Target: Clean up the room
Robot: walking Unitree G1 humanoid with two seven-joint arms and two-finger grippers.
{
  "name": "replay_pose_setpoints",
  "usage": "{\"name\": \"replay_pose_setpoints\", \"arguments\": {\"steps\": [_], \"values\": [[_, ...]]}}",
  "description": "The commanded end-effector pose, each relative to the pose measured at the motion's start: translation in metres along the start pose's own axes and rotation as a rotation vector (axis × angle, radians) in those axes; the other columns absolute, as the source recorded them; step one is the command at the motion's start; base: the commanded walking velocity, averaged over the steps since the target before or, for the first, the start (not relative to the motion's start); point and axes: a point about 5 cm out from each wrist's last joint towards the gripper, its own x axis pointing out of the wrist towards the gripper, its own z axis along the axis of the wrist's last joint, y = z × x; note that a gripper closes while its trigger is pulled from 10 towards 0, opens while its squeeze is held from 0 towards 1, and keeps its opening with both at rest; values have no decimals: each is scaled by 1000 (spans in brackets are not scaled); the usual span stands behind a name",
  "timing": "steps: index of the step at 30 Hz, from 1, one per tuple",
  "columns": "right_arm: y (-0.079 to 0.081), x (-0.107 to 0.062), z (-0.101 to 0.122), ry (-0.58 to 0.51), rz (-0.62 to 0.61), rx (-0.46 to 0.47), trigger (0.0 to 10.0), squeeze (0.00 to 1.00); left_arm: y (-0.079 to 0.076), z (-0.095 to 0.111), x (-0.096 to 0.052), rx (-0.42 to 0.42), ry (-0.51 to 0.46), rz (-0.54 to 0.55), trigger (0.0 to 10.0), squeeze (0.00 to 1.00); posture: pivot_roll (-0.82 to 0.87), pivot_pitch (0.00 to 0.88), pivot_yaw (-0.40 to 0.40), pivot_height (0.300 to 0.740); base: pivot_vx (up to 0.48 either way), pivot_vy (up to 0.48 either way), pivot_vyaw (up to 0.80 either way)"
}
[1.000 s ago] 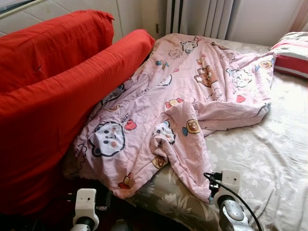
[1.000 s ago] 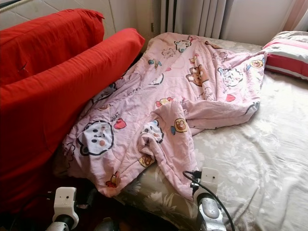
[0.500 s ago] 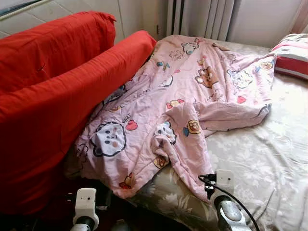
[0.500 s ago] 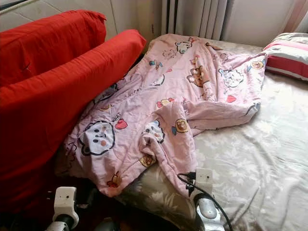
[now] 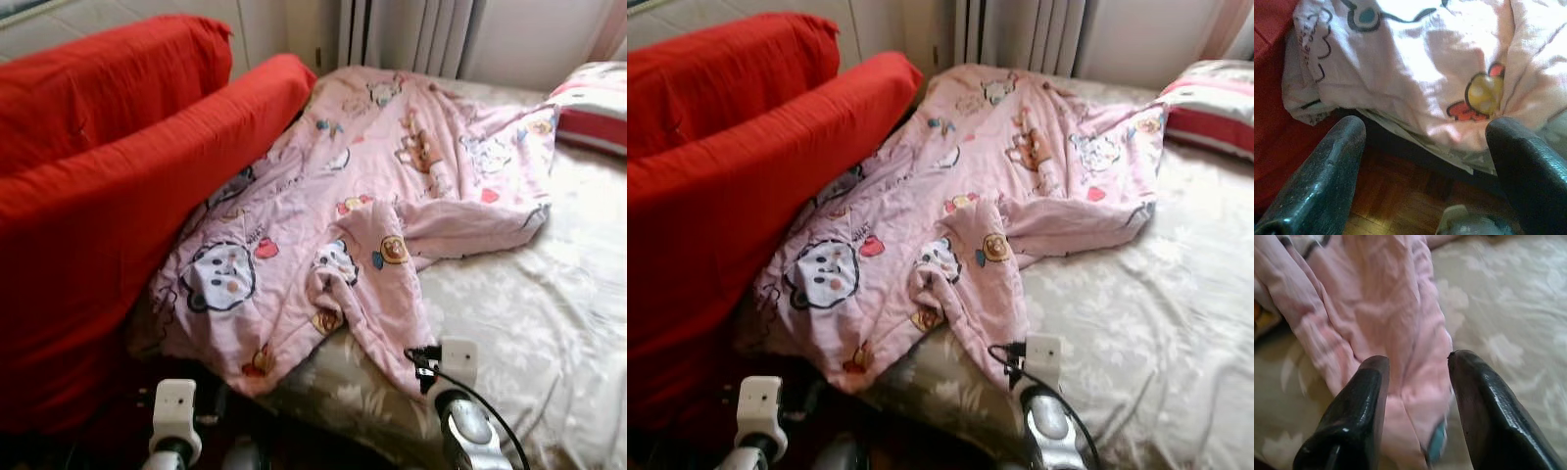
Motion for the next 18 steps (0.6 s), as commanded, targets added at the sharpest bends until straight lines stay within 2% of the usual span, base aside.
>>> {"name": "replay_pose_setpoints", "arguments": {"steps": [1,8,18], "values": [[1,-4,-8,25,0,0,10000,0,3,-7,-6,-4,29,3,10000,0,86,211,35,586,0,0,0],[5,-2,-4,0,18,14,10000,0,3,-5,-5,-13,21,2,10000,0,86,213,35,586,0,0,0],[13,-2,-1,-29,65,-19,10000,0,1,-3,-2,-15,13,-2,10000,0,85,211,35,586,0,0,0]]}}
